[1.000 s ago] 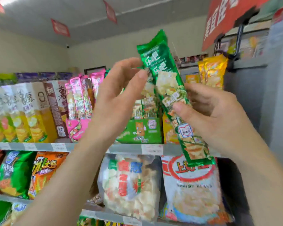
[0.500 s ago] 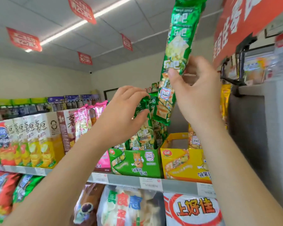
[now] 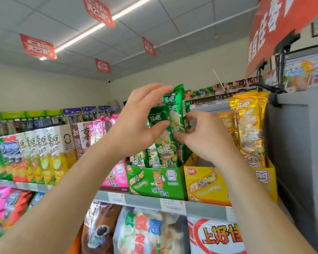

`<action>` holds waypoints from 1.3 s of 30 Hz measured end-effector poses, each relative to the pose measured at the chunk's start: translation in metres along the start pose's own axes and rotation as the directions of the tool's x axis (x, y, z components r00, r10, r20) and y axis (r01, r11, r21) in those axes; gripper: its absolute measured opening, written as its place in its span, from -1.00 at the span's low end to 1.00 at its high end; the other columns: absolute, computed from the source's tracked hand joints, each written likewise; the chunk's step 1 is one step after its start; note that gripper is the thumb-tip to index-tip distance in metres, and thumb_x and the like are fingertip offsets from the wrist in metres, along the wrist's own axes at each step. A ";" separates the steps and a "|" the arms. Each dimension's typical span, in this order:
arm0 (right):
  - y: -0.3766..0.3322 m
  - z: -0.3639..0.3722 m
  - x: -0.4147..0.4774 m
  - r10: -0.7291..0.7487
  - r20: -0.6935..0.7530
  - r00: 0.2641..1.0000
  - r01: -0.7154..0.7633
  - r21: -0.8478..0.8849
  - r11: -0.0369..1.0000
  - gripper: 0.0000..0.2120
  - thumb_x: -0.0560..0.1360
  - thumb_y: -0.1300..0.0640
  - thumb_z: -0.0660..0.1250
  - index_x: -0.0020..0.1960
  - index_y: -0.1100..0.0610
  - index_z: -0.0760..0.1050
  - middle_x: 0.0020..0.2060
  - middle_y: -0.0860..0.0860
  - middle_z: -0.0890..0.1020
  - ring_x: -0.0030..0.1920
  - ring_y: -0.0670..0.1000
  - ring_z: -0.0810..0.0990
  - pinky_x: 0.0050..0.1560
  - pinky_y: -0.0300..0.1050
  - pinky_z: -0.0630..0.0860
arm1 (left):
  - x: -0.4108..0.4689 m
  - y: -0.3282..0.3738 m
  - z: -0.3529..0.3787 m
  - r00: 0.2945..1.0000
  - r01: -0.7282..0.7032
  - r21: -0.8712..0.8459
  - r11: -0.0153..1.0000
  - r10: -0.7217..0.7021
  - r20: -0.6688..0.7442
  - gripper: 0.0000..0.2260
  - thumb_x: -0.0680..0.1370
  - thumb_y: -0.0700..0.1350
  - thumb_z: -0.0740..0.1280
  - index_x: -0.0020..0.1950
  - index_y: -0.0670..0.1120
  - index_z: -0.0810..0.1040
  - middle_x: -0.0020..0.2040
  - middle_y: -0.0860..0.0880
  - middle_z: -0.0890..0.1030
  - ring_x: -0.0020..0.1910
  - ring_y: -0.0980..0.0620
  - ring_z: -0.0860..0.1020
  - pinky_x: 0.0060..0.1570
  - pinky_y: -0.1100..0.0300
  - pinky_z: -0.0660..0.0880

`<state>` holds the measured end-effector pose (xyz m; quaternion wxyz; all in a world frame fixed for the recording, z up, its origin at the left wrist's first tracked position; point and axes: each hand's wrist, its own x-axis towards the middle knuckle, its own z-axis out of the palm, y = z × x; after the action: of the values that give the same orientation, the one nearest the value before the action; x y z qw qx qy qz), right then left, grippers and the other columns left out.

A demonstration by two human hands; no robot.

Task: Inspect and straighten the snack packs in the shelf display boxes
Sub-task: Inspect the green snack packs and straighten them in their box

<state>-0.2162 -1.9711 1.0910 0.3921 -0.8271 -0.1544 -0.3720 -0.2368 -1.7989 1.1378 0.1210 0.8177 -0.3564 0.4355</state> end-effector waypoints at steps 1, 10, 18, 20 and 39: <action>0.000 0.001 -0.001 0.005 0.049 0.999 -0.003 -0.029 1.000 -0.81 0.41 -0.04 0.48 -0.02 -0.02 0.61 -0.32 -0.11 0.63 -0.24 -0.02 0.62 -0.33 -0.20 0.45 | 0.003 -0.001 0.000 0.999 -0.018 0.009 1.000 0.018 0.029 -0.35 0.48 -0.13 0.45 0.52 -0.05 0.27 0.52 -0.01 0.26 0.50 0.03 0.17 0.45 0.28 0.06; 0.002 -0.004 -0.001 0.115 0.421 0.900 -0.038 -0.188 0.981 -0.89 0.52 0.07 0.32 -0.12 0.10 0.55 -0.27 0.05 0.60 -0.24 0.09 0.56 -0.34 -0.09 0.42 | 0.013 0.000 0.016 0.986 -0.065 0.093 0.994 0.050 0.157 -0.51 0.51 -0.13 0.38 0.44 0.00 0.42 0.40 0.03 0.47 0.38 0.07 0.40 0.35 0.18 0.30; 0.003 -0.018 0.024 -0.073 -0.009 0.997 0.072 -0.119 0.990 -0.64 0.59 0.17 0.21 0.35 -0.09 0.43 -0.14 -0.08 0.54 -0.23 -0.09 0.50 -0.28 -0.18 0.39 | -0.001 -0.001 0.012 0.994 -0.066 0.045 0.997 0.062 0.089 -0.44 0.46 -0.09 0.33 0.47 0.05 0.36 0.38 0.06 0.49 0.34 0.10 0.43 0.27 0.30 0.29; 0.003 -0.007 0.031 -0.057 0.091 0.994 0.073 -0.174 0.982 -0.52 0.63 0.09 0.20 0.50 -0.15 0.21 0.13 0.09 0.50 0.01 0.09 0.55 -0.06 -0.06 0.45 | -0.001 0.000 0.005 0.987 -0.058 -0.015 0.998 0.059 0.147 -0.38 0.39 -0.14 0.31 0.46 0.08 0.35 0.35 0.09 0.51 0.29 0.14 0.46 0.23 0.33 0.37; 0.013 0.005 0.038 -0.025 0.044 0.999 0.016 0.212 0.977 -0.64 0.50 0.12 0.41 0.13 -0.05 0.26 -0.27 -0.05 0.52 -0.27 -0.04 0.54 -0.33 -0.11 0.37 | 0.002 0.006 0.022 0.999 -0.042 -0.013 0.999 0.042 -0.012 -0.40 0.43 -0.16 0.48 0.43 -0.02 0.37 0.44 -0.04 0.35 0.39 0.00 0.33 0.39 0.19 0.25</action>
<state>-0.1812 -1.9766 1.1096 0.4703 -0.7874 -0.2107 -0.3382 -0.2267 -1.8156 1.1257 0.1194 0.8067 -0.3756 0.4403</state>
